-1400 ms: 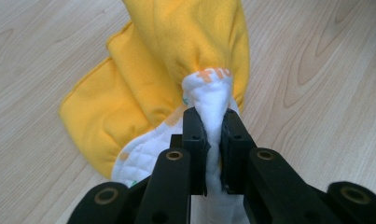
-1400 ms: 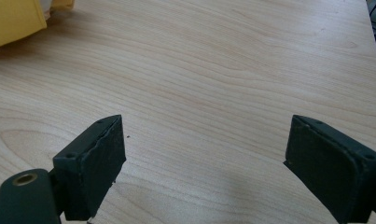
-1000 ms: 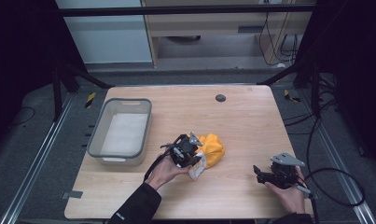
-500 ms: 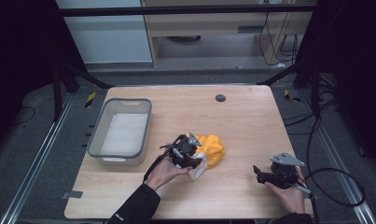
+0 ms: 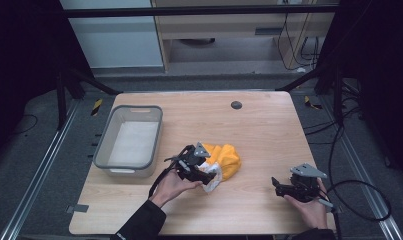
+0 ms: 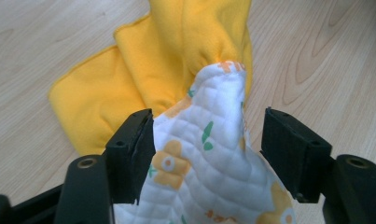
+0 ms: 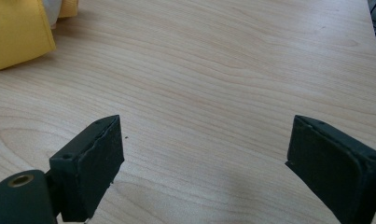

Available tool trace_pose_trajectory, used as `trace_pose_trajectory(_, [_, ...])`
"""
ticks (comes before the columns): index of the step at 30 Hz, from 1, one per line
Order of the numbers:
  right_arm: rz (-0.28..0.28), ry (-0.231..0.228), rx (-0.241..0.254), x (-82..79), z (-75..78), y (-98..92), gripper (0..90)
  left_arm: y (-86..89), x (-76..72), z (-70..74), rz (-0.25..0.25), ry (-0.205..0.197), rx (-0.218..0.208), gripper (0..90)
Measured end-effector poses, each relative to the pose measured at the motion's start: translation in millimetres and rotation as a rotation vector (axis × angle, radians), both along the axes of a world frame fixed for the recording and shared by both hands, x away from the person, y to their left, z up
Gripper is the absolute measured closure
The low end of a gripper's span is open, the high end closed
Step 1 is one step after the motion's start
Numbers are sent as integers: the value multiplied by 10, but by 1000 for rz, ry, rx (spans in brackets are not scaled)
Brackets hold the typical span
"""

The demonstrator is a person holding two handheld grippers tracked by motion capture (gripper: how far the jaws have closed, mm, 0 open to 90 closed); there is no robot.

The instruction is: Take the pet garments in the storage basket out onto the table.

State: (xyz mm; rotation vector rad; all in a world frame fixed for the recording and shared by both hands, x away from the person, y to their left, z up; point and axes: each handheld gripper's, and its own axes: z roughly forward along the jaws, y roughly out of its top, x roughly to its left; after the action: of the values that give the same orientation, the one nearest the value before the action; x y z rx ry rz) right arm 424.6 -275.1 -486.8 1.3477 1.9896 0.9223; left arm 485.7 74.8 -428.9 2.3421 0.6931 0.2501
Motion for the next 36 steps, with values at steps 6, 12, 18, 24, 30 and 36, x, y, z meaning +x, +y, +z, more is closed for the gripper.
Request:
trace_pose_trajectory(6, [-1,0,0,-1,2,-2,103,103,-38,52,15,-24,-27,294])
trace_pose_trajectory(12, [0,4,4,-1,0,3,101,232,-91,55,32,-29,-36,276])
trace_pose_trajectory(18, [0,4,2,-3,-1,4,98,414,-156,47,75,-54,-51,241])
trace_pose_trajectory(24, [0,3,2,-4,-2,7,94,623,-243,-2,125,-64,-76,238])
trace_pose_trajectory(30, [0,4,-2,-6,-3,6,88,805,-324,-113,160,-56,-90,233])
trace_pose_trajectory(36, [0,0,-2,-12,0,8,84,938,-407,-216,191,-57,-102,236])
